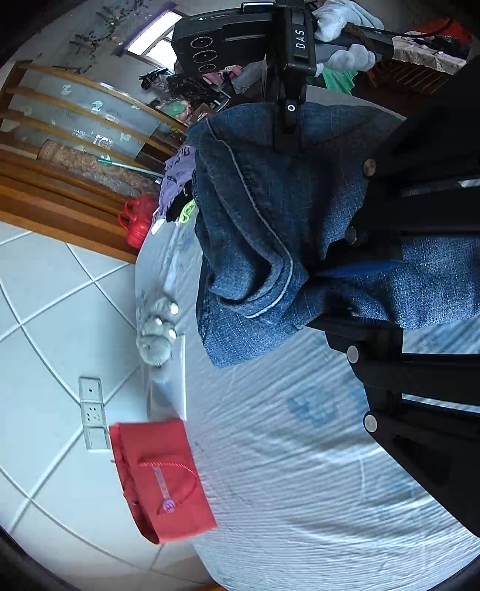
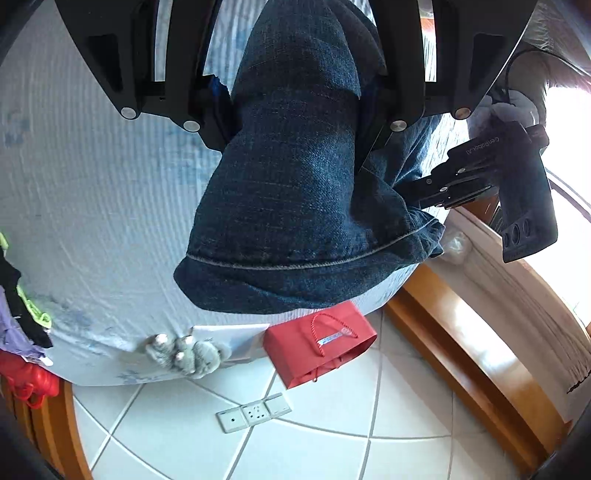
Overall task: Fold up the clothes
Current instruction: 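Lift the folded jeans with both grippers and carry them to the clothes stack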
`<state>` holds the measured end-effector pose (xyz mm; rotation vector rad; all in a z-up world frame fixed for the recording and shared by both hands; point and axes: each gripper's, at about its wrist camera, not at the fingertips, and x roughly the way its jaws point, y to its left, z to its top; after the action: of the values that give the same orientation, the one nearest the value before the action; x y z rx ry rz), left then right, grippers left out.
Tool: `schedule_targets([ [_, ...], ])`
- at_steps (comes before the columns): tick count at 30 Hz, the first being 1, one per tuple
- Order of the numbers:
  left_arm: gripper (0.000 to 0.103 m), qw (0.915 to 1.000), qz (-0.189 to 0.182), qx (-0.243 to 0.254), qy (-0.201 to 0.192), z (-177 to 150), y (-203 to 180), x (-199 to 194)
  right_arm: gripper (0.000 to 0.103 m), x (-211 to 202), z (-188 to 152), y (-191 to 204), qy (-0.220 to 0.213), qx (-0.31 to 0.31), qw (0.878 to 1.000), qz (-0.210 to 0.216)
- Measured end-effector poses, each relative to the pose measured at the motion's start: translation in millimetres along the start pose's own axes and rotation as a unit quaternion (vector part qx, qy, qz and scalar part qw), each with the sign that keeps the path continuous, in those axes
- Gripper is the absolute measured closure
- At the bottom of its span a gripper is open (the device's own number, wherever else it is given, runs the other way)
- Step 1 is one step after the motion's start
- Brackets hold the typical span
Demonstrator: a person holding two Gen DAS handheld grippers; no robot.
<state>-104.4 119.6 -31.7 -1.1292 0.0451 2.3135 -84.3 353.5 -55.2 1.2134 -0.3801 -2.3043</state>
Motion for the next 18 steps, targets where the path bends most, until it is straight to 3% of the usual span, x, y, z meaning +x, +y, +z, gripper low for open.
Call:
schedule_targets([
  [6,0.085,0.9998,-0.005,0.007,-0.016,51,-103,72,0.049,-69,29,-101,-0.021,-0.013,1.0,-0.009],
  [11,0.085,0.9993,-0.033,-0.006,-0.016,104,-191,135,0.049,-127,56,-196,-0.017,-0.022,0.999,-0.029],
  [18,0.085,0.9979,-0.064,0.004,-0.01,189,-272,216,0.049,-187,106,-294,-0.024,-0.019,0.996,-0.082],
])
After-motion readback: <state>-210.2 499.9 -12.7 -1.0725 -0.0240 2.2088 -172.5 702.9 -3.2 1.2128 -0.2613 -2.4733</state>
